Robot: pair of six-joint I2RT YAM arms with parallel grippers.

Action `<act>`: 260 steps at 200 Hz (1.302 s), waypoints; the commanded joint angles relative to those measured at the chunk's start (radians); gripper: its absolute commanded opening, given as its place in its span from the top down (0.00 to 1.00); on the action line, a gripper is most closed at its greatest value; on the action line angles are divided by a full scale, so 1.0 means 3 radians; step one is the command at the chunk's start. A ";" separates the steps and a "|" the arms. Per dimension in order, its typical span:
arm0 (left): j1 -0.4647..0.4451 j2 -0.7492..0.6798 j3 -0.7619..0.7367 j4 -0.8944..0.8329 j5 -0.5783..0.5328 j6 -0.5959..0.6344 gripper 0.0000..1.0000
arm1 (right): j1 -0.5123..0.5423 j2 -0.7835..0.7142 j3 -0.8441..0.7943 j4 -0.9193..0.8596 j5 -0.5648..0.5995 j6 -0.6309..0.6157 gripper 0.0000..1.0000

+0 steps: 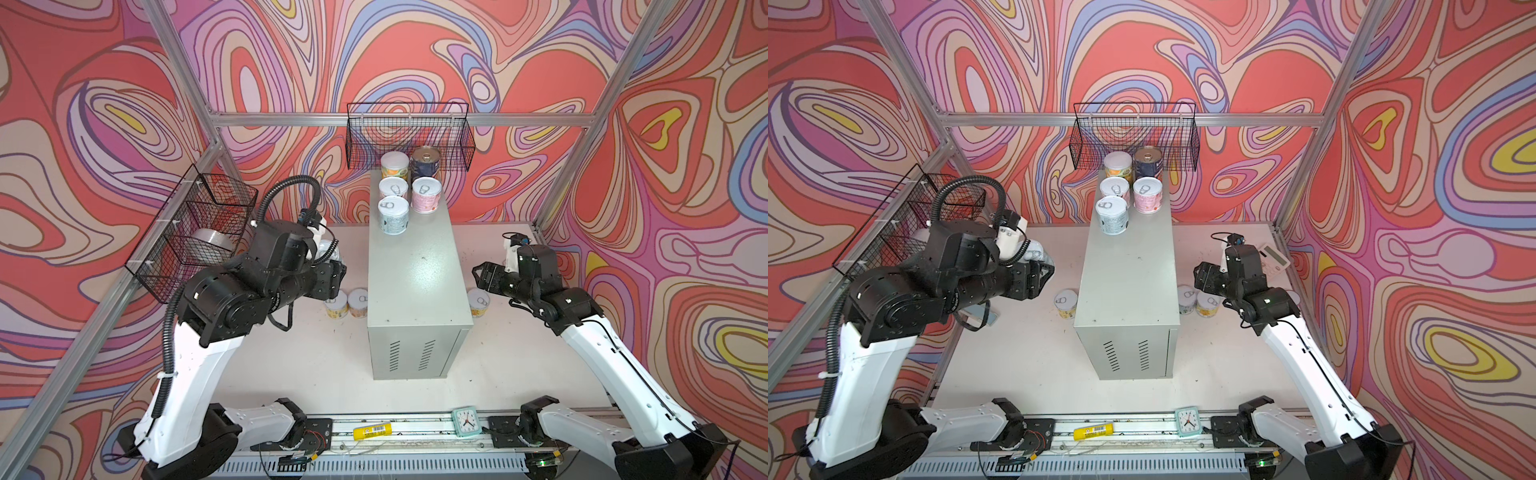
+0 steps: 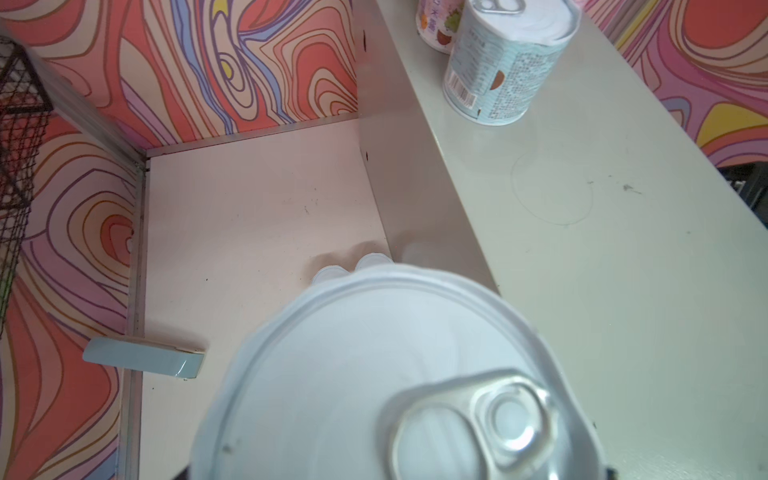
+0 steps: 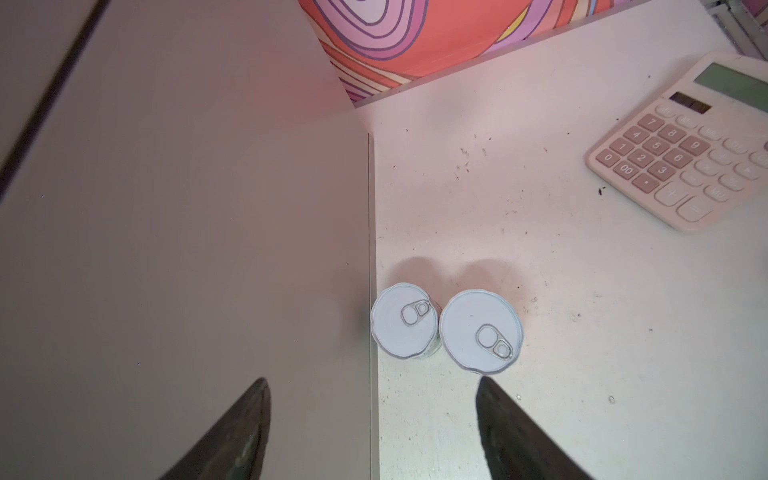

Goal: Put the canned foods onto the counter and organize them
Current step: 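Carry the held can up over the cabinet top with the left gripper, then lower the can onto the cabinet top nearest the robot and open the left gripper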

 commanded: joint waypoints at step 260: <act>-0.0861 0.2094 0.1714 0.0627 -0.0227 0.0454 0.33 | -0.0008 -0.0508 0.0010 0.0181 -0.0066 -0.0049 0.18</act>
